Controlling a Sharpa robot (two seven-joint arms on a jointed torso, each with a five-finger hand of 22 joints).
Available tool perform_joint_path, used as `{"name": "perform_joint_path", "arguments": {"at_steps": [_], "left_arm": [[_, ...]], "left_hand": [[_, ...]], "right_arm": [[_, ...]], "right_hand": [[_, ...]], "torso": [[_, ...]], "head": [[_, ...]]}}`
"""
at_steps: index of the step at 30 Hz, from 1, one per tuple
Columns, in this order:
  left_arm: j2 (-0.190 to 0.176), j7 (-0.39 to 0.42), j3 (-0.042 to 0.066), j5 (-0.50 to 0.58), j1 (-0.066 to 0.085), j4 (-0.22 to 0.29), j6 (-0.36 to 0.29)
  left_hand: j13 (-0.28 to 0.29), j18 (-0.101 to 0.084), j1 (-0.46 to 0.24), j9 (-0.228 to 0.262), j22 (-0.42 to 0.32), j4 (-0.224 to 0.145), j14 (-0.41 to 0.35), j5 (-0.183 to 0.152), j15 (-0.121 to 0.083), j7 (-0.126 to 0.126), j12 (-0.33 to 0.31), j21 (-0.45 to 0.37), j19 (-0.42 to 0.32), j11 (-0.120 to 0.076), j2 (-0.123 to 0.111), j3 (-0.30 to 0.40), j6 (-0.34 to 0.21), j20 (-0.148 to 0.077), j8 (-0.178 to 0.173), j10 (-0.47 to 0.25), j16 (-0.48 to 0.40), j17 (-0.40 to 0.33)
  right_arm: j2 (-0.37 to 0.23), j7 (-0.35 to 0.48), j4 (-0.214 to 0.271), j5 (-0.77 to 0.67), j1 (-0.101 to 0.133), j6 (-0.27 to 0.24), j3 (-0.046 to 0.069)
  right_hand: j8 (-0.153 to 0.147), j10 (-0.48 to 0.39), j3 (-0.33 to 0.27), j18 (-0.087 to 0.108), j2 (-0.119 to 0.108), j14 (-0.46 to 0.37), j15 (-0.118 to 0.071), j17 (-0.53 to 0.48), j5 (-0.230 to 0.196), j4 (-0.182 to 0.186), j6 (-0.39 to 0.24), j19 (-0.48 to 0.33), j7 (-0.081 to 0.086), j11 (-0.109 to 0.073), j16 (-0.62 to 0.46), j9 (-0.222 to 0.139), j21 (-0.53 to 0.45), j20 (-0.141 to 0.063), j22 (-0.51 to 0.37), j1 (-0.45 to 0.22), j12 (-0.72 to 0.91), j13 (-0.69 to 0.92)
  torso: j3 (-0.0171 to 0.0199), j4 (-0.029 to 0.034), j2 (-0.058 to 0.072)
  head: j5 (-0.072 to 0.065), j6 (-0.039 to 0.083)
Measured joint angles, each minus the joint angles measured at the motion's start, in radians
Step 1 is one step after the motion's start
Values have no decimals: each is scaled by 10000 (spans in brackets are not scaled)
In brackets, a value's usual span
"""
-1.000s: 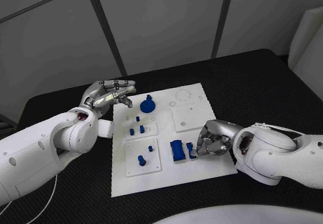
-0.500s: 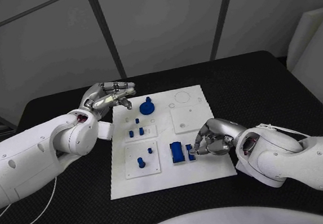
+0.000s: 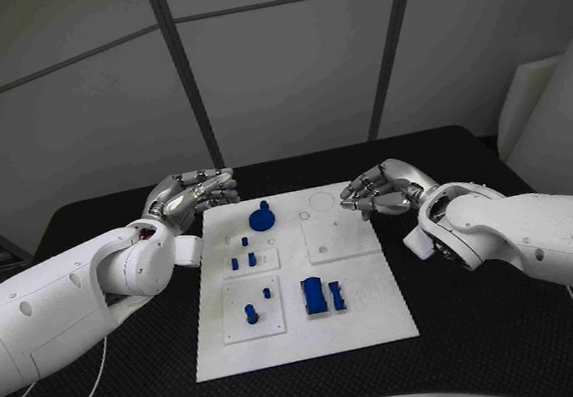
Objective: Assemble the parts on the task board
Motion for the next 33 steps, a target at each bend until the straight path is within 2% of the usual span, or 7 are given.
{"name": "perform_joint_path", "arguments": {"at_steps": [4,12,17,23,29,31,33], "left_arm": [[270,223,0,408,-37,-502,-81],[1107,863,7,1146,-133,-1581,-592],[1374,1165,11,1422,-153,-1902,-954],[1289,1138,-10,1417,-175,-1685,-1025],[1052,1149,-68,1313,-192,-814,-1476],[906,1168,-104,1235,-211,-336,-1830],[769,1192,-139,1147,-225,149,-2212]], "left_hand": [[-6,0,0,-11,-1173,159,167,0,215,-38,-821,-1123,-616,77,-1,-23,38,432,-167,253,-1831,-749],[-3,0,-41,-12,-2688,303,-258,0,715,-307,-2016,-1944,-1661,416,-42,-971,-344,837,-792,-283,-3933,-1534],[-5,-1,114,-16,-3314,315,-310,0,765,-356,-2475,-1944,-1989,359,125,-1485,-402,872,-817,-547,-4610,-1557],[-371,-308,-2628,-400,-4190,59,-2093,-252,434,-653,-2920,-2314,-3240,5,646,-2007,-2340,287,-1210,-2496,-5099,-1928],[-541,-327,-5087,-576,-4934,-70,-3671,-759,119,-935,-3102,-2447,-4319,-313,1048,-2450,-4031,-241,-1355,-4217,-5462,-2101],[-568,-1007,-5735,-604,-5130,-91,-4086,-909,36,-1110,-3107,-2487,-4609,-396,1111,-2568,-4479,-375,-1355,-4672,-5480,-2129],[-586,-1010,-6372,-624,-5325,-98,-4495,-1024,-97,-1325,-3168,-2525,-4888,-534,1159,-2673,-4909,-514,-1401,-5110,-5559,-2147]], "right_arm": [[697,1031,-1182,1689,216,265,25],[2038,2284,-3410,3673,319,802,30],[2403,2630,-4102,4340,335,1089,34],[2253,2617,-3854,4353,316,1027,2],[1868,2712,-2844,4592,314,639,-98],[1659,2810,-2279,4774,314,375,-149],[1436,2923,-1715,4985,314,69,-204]], "right_hand": [[-478,50,249,-1,-83,-1049,674,-1518,-301,249,-84,-814,272,350,-2559,-504,-1829,508,-1255,416,-1568,-2207],[-873,-43,360,-2,-227,-1304,1155,-3598,-480,33,-111,-1160,384,686,-4894,-1472,-4338,1346,-3252,233,-2707,-4708],[-873,-132,312,-3,-77,-1211,1237,-4367,-480,-386,-144,-611,355,774,-5230,-1930,-5028,1425,-4032,-232,-2707,-5455],[-1250,-2166,729,-109,-98,-3177,938,-4728,-951,-825,-2061,-2142,-8,495,-5619,-2436,-5385,904,-4806,-3318,-3118,-5967],[-1384,-3986,981,-402,-111,-4979,606,-5238,-1354,-1108,-3739,-3543,-340,219,-5759,-2776,-5670,441,-5425,-5964,-3287,-6167],[-1415,-4480,1012,-402,-117,-5477,401,-5330,-1467,-1191,-4200,-3935,-432,118,-5781,-2835,-5764,324,-5596,-6695,-3287,-6203],[-1442,-4989,1027,-559,-116,-5980,228,-5399,-1582,-1291,-4669,-4325,-521,-106,-5809,-2879,-5990,193,-5768,-7433,-3287,-6228]], "torso": [[-48,-28,-128],[-83,-35,-309],[-85,27,-348],[-67,69,-345],[23,315,-287],[52,386,-269],[75,445,-254]], "head": [[26,295],[71,800],[120,879],[125,971],[174,1316],[185,1389],[191,1433]]}}
